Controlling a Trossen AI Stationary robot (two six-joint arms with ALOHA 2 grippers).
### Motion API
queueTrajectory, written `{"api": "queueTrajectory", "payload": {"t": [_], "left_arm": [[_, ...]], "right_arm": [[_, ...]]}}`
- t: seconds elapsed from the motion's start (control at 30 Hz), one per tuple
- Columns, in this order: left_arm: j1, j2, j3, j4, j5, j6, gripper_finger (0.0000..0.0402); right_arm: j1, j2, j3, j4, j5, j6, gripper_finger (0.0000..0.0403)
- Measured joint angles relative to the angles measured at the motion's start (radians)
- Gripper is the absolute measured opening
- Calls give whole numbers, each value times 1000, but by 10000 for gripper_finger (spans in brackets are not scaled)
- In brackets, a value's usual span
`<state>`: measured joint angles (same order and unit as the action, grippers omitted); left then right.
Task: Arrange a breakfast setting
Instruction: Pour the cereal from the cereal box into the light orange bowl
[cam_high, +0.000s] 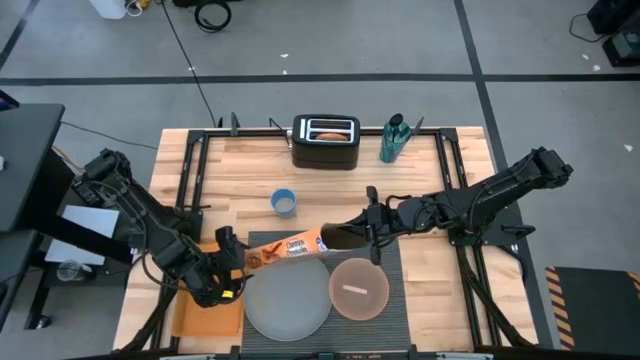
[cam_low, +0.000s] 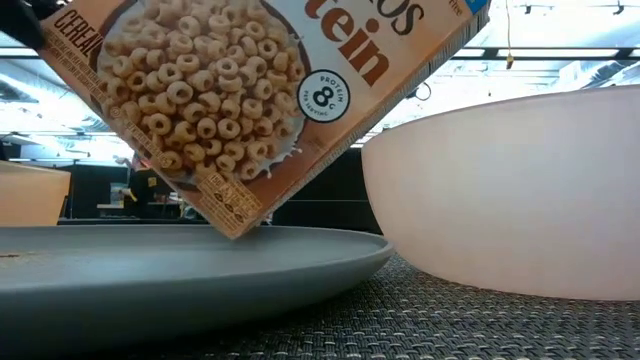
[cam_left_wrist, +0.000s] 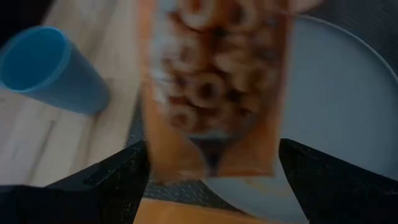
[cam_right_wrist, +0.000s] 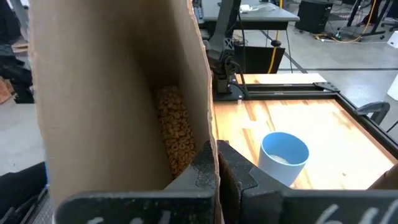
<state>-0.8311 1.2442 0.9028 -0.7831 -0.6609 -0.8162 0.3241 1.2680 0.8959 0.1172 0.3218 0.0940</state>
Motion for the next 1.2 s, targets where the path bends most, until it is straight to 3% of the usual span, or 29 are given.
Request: {"api": "queueTrajectory", "payload": {"t": [0.33,0.67,1.2], "left_arm": [[52,0,0,0,-57,45,357],[139,89,-17,24,47,175,355],[163,96,-16,90,34,248,271]], "right_arm": [[9,4,0,36,23,29,5],[47,4,0,66,33,27,6],[49,4,0,69,36,31,6]]}}
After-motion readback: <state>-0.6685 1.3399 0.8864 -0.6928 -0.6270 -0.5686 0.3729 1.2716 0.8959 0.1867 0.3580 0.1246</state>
